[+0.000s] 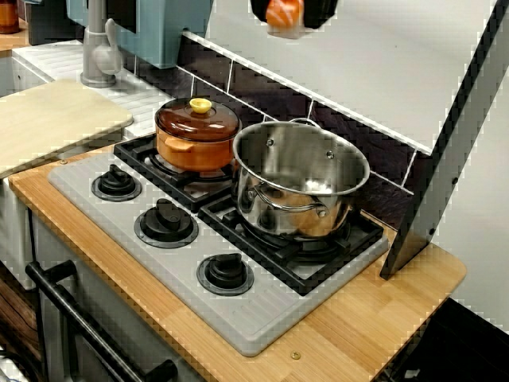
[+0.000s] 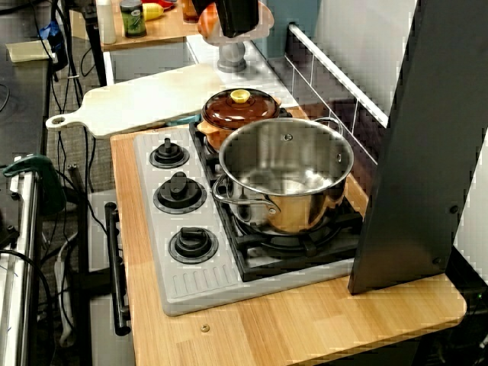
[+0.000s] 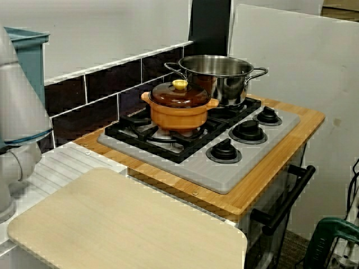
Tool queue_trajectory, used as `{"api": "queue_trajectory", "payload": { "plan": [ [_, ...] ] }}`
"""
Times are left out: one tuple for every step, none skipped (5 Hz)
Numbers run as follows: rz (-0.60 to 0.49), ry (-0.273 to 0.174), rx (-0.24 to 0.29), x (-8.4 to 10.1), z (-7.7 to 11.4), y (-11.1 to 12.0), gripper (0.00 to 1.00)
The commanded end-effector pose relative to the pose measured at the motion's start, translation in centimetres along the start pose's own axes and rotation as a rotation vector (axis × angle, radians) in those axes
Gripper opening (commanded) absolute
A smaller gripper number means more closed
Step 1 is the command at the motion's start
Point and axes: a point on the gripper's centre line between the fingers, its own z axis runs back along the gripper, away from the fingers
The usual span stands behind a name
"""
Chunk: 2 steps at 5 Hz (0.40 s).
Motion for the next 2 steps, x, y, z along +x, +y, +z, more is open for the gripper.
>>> {"api": "queue_trajectory", "payload": {
  "plan": [
    [-0.052,-0.077,-0.002,-1.3,0.2,0.1,0.0],
    [-0.037,-0.097,0.044,-0.7,-1.9,0.5,0.0]
  ]
}}
